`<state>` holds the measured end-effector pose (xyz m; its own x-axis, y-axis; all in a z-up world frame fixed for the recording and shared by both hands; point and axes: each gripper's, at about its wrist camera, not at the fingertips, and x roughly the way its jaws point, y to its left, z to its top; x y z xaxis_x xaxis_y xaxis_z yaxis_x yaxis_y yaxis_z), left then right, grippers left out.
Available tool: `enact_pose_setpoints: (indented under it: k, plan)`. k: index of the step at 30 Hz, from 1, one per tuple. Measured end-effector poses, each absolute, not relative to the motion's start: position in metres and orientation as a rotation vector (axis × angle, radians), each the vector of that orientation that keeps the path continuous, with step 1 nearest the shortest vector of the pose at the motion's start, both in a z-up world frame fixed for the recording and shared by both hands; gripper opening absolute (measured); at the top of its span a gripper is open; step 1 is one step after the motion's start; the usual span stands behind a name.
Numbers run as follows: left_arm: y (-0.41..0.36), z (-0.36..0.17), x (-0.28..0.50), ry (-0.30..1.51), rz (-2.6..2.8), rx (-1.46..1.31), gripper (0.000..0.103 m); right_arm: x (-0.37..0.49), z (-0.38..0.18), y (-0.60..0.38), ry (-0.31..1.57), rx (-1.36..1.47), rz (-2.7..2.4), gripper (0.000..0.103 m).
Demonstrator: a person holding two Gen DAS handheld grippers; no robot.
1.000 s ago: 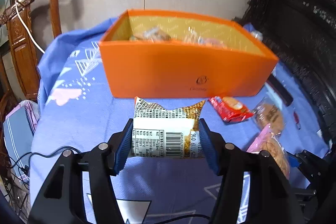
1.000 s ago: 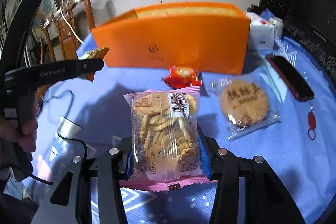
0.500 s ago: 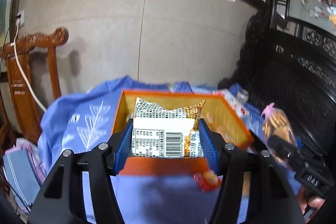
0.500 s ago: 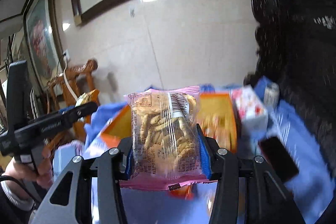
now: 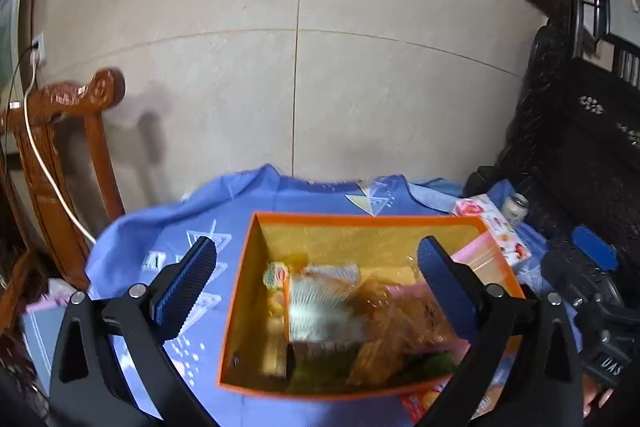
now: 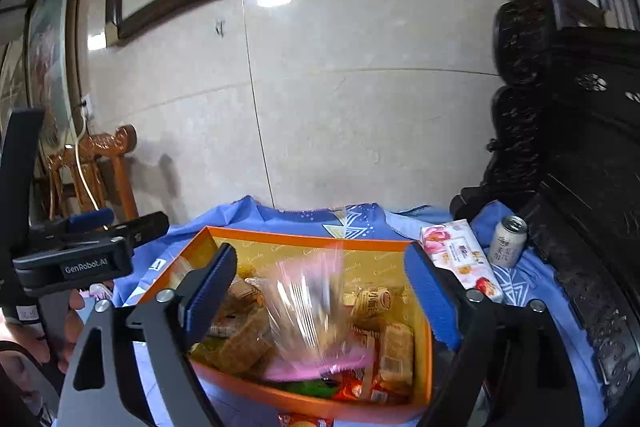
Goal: Organize snacks
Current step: 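Drop the pink cookie bag and wafer pack into the orange box, then grasp the round peach cake with the right tool while the left grasps the red biscuit pack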
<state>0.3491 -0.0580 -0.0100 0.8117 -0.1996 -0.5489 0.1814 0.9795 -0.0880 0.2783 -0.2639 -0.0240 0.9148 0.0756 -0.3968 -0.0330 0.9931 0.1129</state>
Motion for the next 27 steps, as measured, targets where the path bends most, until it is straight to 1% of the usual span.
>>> enact_pose_setpoints:
  k: [4,7,12,15,19,27]
  plan:
    - [-0.045,-0.024,0.318,0.586,-0.255,-0.103,0.099,0.244,-0.045,-0.291,0.452,0.181,0.071,0.087]
    - [-0.044,-0.047,0.291,0.623,-0.283,-0.122,0.099,0.217,-0.076,-0.309,0.539,0.215,0.054,0.087]
    - [-0.057,-0.087,0.259,0.716,-0.321,-0.091,0.099,0.189,-0.13,-0.314,0.69,0.174,0.031,0.088]
    - [-0.067,-0.103,0.249,0.776,-0.341,-0.077,0.099,0.187,-0.159,-0.309,0.766,0.125,0.024,0.088]
    - [-0.072,-0.109,0.238,0.789,-0.352,-0.063,0.099,0.197,-0.186,-0.308,0.837,0.11,0.033,0.088]
    - [-0.069,-0.114,0.236,0.817,-0.334,-0.068,0.099,0.217,-0.209,-0.309,0.92,0.04,0.06,0.088]
